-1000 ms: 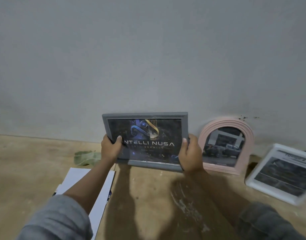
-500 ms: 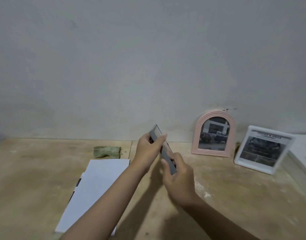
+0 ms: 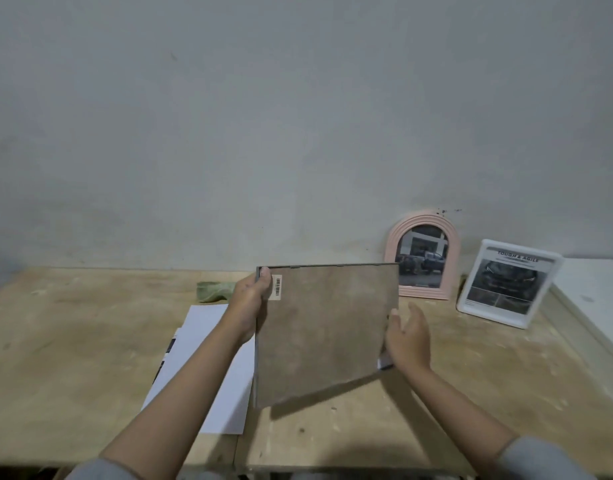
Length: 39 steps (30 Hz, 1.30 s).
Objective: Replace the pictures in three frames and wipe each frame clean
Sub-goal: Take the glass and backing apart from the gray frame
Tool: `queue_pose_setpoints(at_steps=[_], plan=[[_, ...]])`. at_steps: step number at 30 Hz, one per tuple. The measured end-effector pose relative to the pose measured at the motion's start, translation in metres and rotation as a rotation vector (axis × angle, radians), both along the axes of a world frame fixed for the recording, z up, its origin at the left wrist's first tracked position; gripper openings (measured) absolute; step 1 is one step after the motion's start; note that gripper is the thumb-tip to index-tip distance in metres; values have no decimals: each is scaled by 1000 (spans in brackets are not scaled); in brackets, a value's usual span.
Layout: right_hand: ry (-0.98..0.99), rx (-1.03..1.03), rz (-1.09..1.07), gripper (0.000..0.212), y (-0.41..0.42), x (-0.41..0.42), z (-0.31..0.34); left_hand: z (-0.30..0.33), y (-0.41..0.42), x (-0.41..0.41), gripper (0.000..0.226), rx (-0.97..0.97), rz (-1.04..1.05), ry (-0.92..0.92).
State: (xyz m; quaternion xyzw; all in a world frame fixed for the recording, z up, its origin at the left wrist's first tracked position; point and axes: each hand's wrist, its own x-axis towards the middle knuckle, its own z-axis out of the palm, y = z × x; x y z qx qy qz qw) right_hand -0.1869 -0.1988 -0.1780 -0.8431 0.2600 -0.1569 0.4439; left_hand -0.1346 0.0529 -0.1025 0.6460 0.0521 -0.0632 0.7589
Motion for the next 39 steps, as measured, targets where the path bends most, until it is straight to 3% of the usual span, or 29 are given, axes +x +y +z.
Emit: queue_pose_setpoints(at_steps=[4, 7, 9, 12, 15, 18, 26, 33, 35, 37, 39], plan=[[58, 207, -7, 33, -25, 5, 0, -2, 5, 5, 45, -131, -128, 131], [25, 242, -90, 24, -45, 7, -6, -6, -3, 16, 41, -119, -91, 177], [10, 249, -146, 24, -49, 6, -9, -10, -8, 22, 36, -31, 15, 195], [66, 239, -210, 18, -68, 7, -19, -36, -30, 29, 37, 280, 112, 301], [129, 192, -243, 20, -88, 9, -34, -81, -49, 18, 43, 439, 56, 434], [198, 160, -240, 18, -104, 11, -54, -114, -67, -5, 41, 538, -11, 449], [356, 61, 129, 35, -128, 9, -105, -157, -96, -16, 46, 635, 27, 347], [387, 193, 346, 49, -141, 9, -117, -200, -108, -18, 51, 728, -19, 245], [384, 137, 405, 53, -143, 7, -125, -196, -114, -24, 66, 811, -60, 212], [396, 64, 457, 56, -144, 3, -132, -195, -116, -27, 99, 922, -162, 209], [423, 9, 482, 63, -147, -1, -135, -199, -116, -28, 108, 1033, -227, 176]])
